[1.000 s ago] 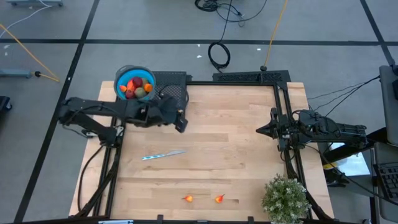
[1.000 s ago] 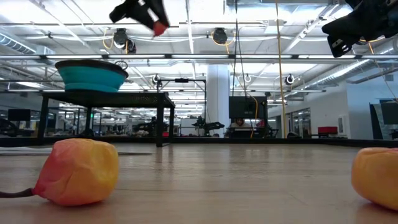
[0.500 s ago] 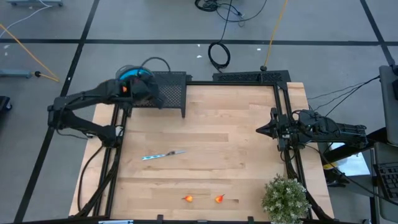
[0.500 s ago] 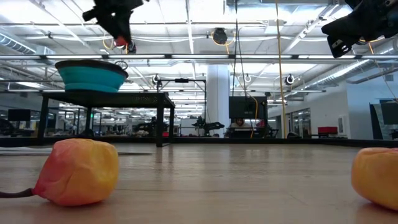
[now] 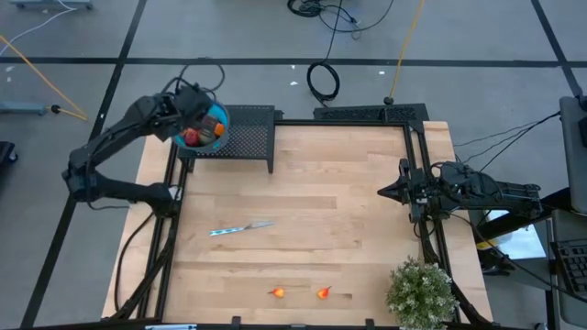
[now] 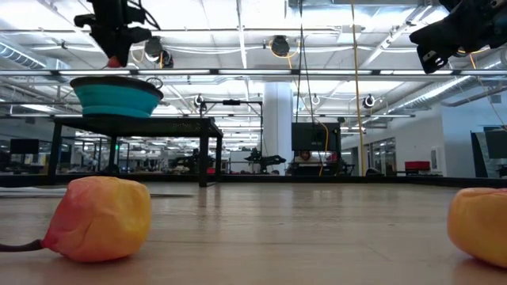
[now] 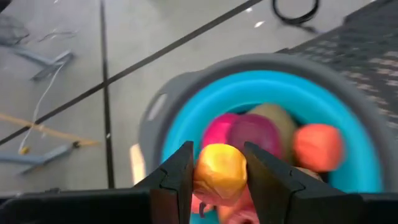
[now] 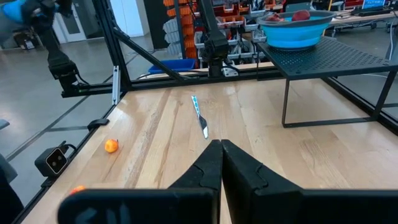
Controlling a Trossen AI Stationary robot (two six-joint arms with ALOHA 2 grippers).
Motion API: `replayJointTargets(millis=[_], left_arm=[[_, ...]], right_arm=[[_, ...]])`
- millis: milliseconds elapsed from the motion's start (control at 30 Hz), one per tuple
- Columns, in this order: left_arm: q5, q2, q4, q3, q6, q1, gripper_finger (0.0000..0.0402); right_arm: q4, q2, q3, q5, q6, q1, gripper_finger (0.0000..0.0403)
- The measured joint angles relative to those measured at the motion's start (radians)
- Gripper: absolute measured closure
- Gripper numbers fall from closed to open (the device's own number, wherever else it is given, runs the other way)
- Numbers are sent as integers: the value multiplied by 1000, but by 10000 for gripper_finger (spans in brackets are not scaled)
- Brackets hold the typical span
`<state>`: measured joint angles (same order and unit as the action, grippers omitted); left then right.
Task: Pick & Place Fruit
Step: Put the peach into the blue strainer bowl on the shelf
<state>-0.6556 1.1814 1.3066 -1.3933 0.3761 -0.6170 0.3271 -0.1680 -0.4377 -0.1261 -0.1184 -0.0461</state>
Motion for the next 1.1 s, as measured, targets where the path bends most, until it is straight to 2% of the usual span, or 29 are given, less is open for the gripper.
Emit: replayJointTargets(millis=[167, 433, 667, 1100], left_arm=[[8, 9, 0, 0, -41, -113, 279], [171, 42, -33, 0, -90, -259, 279], [226, 70, -35, 0, -79, -267, 279], [226, 160, -32, 0, -33, -288, 279]], right_arm=[[0, 0, 0, 0, 0, 0, 403], [0, 0, 0, 0, 0, 0, 403], [0, 0, 0, 0, 0, 0, 403], [0, 0, 0, -1, 3, 0, 403]])
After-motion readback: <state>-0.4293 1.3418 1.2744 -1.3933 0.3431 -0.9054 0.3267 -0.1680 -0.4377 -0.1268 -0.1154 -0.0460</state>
